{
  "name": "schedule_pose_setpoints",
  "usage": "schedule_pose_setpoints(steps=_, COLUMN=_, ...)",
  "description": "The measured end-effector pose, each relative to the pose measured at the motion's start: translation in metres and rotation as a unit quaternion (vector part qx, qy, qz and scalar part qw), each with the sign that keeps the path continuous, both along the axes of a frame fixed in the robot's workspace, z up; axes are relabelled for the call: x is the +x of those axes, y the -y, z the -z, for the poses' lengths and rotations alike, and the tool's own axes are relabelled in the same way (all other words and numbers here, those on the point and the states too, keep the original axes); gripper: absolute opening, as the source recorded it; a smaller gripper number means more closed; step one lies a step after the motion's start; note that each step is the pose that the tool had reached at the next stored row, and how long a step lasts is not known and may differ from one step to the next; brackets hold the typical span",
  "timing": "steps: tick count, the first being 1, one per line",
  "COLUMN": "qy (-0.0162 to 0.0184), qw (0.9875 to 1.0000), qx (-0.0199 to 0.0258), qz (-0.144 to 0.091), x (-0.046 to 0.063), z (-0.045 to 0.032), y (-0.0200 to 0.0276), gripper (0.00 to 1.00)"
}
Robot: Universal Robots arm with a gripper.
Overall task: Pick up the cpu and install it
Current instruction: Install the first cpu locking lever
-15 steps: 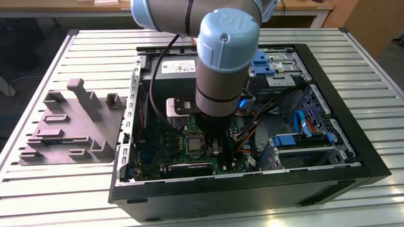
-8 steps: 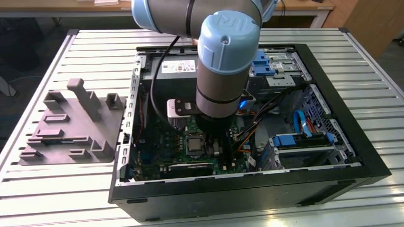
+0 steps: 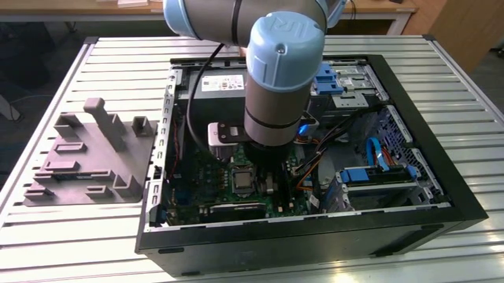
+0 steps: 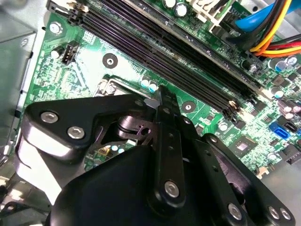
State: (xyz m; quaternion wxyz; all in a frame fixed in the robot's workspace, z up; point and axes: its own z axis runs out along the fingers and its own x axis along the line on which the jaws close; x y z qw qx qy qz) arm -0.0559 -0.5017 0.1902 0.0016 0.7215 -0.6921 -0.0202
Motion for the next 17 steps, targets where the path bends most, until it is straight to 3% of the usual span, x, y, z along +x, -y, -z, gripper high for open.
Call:
schedule_pose_setpoints(steps=10, qy=-0.0003, qw=1.0000, qx=-0.0010, qz=0.000, x=0.000, z=-0.0262, y=0.0003, gripper=0.11)
schedule_pose_setpoints(steps=17, qy=-0.0026, qw=1.0000, qx=-0.0010, qz=0.000, x=0.000, z=-0.0264, y=0.0003, gripper=0.11)
